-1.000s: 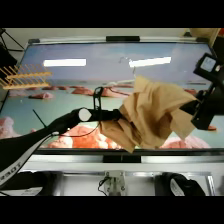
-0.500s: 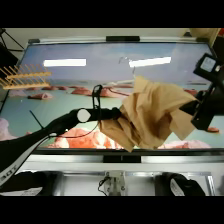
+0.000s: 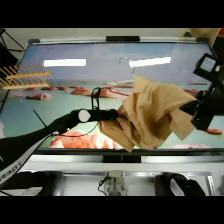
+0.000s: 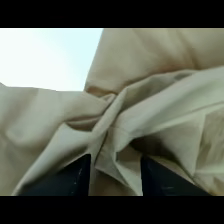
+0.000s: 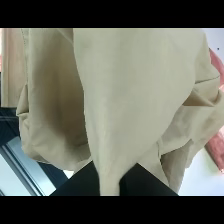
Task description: Fold the shirts.
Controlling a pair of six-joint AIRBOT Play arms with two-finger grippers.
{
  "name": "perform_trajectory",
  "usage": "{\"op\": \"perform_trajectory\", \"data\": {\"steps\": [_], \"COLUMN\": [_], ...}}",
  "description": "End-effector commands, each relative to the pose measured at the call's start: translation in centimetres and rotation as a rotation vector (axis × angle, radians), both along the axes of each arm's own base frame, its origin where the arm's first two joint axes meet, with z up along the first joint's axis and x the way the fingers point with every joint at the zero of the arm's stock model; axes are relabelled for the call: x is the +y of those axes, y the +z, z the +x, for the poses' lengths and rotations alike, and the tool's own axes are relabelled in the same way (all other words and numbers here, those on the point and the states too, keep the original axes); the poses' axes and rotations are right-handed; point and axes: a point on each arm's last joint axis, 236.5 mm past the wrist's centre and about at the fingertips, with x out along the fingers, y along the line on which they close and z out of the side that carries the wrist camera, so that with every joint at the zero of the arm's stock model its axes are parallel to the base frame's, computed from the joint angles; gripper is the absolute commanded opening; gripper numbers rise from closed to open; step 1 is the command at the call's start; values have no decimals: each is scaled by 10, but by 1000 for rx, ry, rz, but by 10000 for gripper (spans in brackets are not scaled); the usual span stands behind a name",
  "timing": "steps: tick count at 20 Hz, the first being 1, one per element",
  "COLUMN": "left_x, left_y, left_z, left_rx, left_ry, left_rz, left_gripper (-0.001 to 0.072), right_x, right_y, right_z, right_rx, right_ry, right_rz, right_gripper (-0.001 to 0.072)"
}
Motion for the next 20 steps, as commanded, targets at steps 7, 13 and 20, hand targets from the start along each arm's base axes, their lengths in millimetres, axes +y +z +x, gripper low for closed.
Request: {"op": "perform_trajectory", "data": {"steps": [7,13,20], "left_x": [-33,71,96], "left_y": [9,70,139], "left_z": [17,76,81], "left_rx": [-51,-145,-231], "left_ry": [58,100,108], "left_rz": [-78,-42,-94], "left_gripper": [53,50,51], "right_x": [0,3,12], "right_y": [0,4,6], "right_z": [0,-9,-15], "right_rx": [-2,-3,1], "right_ry": [3,18,42], "right_rz": [-4,1,34], "right_gripper": [53,53,52]}}
